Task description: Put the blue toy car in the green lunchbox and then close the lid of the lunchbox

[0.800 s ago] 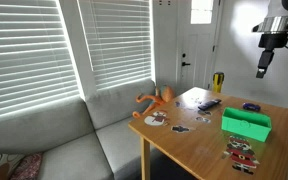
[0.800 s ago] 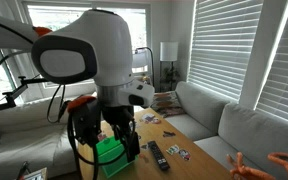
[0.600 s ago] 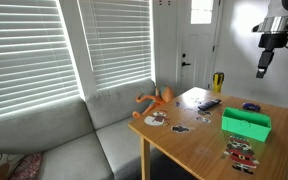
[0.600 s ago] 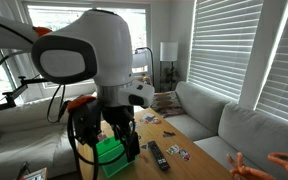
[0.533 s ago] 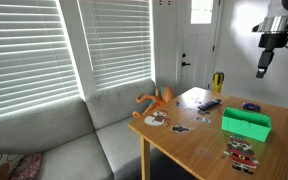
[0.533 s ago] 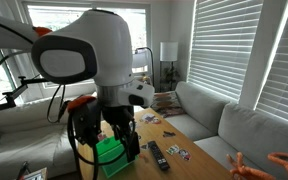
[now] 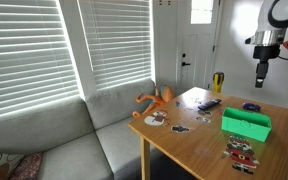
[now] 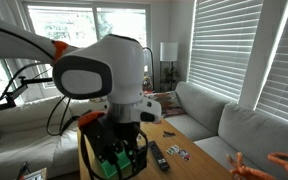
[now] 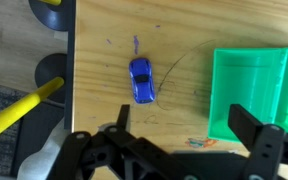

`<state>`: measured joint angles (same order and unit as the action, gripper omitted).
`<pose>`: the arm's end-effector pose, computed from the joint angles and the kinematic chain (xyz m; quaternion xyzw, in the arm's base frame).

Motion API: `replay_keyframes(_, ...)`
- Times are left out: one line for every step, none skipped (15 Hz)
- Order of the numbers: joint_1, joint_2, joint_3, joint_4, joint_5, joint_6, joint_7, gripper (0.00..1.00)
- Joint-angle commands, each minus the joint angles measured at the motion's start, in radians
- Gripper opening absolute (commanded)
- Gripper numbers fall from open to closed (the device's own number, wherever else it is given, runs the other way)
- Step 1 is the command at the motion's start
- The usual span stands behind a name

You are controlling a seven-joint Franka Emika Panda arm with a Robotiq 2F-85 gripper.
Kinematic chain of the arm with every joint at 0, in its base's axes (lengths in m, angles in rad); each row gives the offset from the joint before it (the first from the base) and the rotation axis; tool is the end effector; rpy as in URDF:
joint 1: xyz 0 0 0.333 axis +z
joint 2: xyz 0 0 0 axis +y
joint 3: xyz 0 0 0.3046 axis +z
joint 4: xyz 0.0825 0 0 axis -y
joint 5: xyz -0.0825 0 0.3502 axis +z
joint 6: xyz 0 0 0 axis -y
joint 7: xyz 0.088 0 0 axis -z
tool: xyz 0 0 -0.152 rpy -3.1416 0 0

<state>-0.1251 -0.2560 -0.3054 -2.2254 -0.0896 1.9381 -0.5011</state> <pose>0.3963 -0.1963 0.4284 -0.9981 -0.0577 0.0200 0.0062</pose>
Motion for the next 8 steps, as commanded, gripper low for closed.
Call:
replay_keyframes(-0.015, 0.091, 0.003, 0.002, -0.015, 0.072, -0.082, 1.00)
replay_keyframes(-0.019, 0.117, 0.005, 0.002, -0.016, 0.094, -0.101, 1.00)
replay_keyframes(-0.022, 0.141, 0.007, 0.004, -0.008, 0.109, -0.120, 1.00)
replay_keyframes(-0.026, 0.164, 0.010, 0.004, -0.016, 0.128, -0.131, 1.00)
replay_keyframes(-0.029, 0.180, 0.012, 0.005, -0.009, 0.140, -0.150, 1.00)
replay_keyframes(-0.034, 0.200, 0.016, 0.008, -0.023, 0.151, -0.155, 1.00)
replay_keyframes(-0.038, 0.213, 0.020, 0.010, -0.032, 0.156, -0.149, 1.00)
replay_keyframes(-0.041, 0.228, 0.022, 0.010, -0.021, 0.165, -0.165, 0.99)
